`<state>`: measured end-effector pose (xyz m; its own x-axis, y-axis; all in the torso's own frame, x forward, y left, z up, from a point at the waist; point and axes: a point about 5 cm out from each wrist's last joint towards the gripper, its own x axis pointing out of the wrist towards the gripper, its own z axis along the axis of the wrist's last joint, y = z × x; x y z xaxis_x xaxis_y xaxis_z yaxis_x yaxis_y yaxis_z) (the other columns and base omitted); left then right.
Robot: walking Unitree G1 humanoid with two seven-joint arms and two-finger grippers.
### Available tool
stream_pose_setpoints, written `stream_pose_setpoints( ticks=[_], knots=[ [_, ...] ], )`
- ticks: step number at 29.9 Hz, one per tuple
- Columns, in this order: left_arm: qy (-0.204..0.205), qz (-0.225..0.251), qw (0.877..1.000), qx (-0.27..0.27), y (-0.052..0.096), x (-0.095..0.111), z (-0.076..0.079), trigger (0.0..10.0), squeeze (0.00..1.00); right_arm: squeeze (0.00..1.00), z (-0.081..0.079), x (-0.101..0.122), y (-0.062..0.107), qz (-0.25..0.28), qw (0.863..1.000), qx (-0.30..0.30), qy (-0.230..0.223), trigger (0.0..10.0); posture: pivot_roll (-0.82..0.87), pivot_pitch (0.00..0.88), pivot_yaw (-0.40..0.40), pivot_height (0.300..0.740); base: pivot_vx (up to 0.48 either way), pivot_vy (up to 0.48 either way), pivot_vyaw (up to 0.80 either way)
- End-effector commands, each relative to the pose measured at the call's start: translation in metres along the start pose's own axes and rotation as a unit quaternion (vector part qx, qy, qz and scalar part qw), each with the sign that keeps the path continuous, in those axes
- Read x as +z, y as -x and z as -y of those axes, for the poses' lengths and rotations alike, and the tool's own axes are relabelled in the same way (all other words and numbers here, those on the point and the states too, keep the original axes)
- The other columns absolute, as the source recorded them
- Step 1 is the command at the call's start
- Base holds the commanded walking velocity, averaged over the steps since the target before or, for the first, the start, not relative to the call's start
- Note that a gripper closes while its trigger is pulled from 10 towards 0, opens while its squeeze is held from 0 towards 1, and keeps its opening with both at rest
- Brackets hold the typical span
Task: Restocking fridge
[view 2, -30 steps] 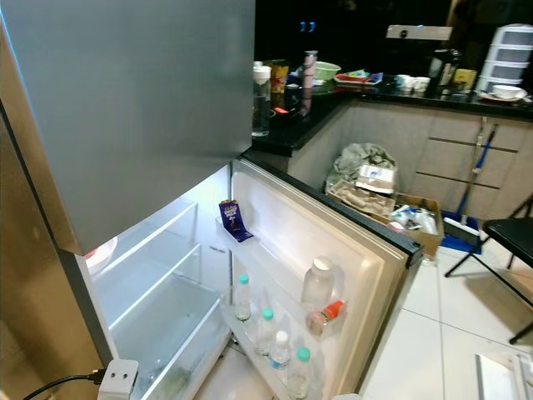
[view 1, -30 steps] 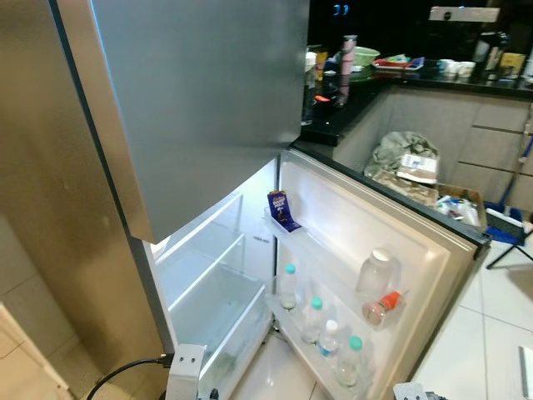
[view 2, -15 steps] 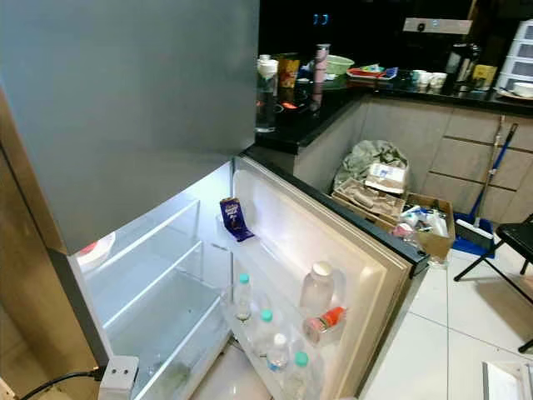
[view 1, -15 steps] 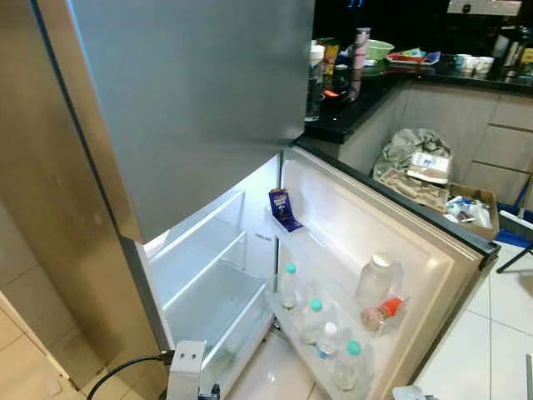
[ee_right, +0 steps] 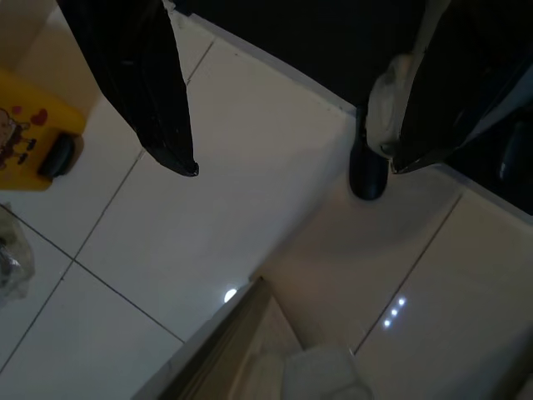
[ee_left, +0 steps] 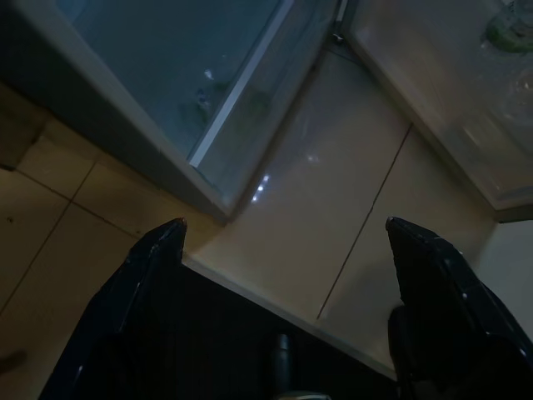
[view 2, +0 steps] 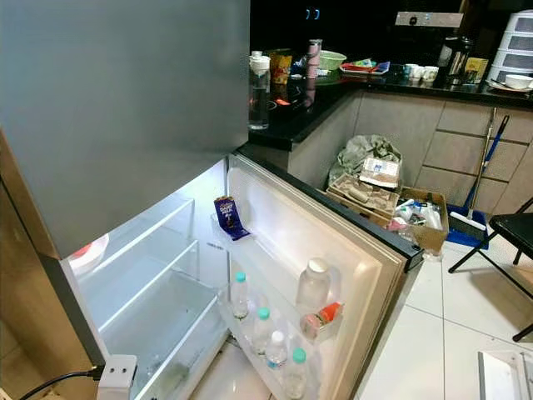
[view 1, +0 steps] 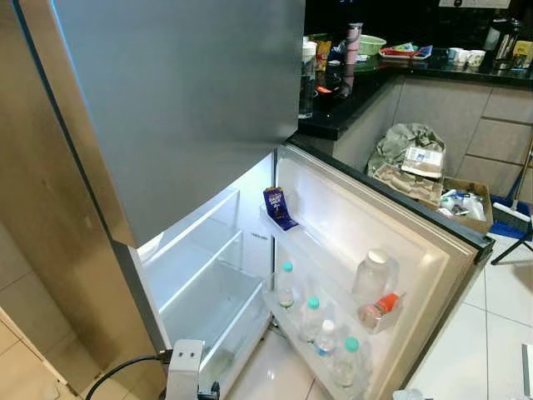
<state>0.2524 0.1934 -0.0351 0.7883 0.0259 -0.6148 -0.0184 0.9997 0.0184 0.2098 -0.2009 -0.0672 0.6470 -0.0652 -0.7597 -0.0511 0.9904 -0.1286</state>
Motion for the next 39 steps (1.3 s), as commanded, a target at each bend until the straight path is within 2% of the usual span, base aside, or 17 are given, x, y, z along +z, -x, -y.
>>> stream_pose_setpoints(
  ticks=[1, 13, 21, 39],
  knots=[
    [-0.008, 0.002, 1.0, -0.008, 0.0, 0.0, 0.004, 10.0, 0.0, 0.0, 0.002, 0.001, 0.0, 0.006, 1.0, -0.001, -0.007, 10.0, -0.06, 0.087, -0.02, 0.74, 0.0, 0.0, 0.0],
    [-0.005, 0.008, 1.0, -0.005, 0.0, 0.002, 0.004, 10.0, 0.0, 0.0, 0.002, 0.015, -0.001, 0.044, 0.999, 0.0, -0.004, 10.0, -0.05, 0.087, -0.02, 0.74, 0.0, 0.0, 0.0],
    [-0.009, 0.008, 1.0, 0.008, 0.002, -0.004, 0.0, 10.0, 0.0, 0.0, -0.001, 0.028, -0.002, 0.075, 0.997, 0.005, -0.011, 10.0, -0.05, 0.082, -0.022, 0.74, 0.0, 0.0, 0.0],
    [-0.006, 0.014, 1.0, 0.007, 0.002, -0.003, 0.003, 10.0, 0.0, 0.0, -0.002, 0.032, -0.001, 0.085, 0.996, 0.008, -0.005, 10.0, -0.06, 0.085, -0.027, 0.74, 0.0, -0.039, 0.0]
  ],
)
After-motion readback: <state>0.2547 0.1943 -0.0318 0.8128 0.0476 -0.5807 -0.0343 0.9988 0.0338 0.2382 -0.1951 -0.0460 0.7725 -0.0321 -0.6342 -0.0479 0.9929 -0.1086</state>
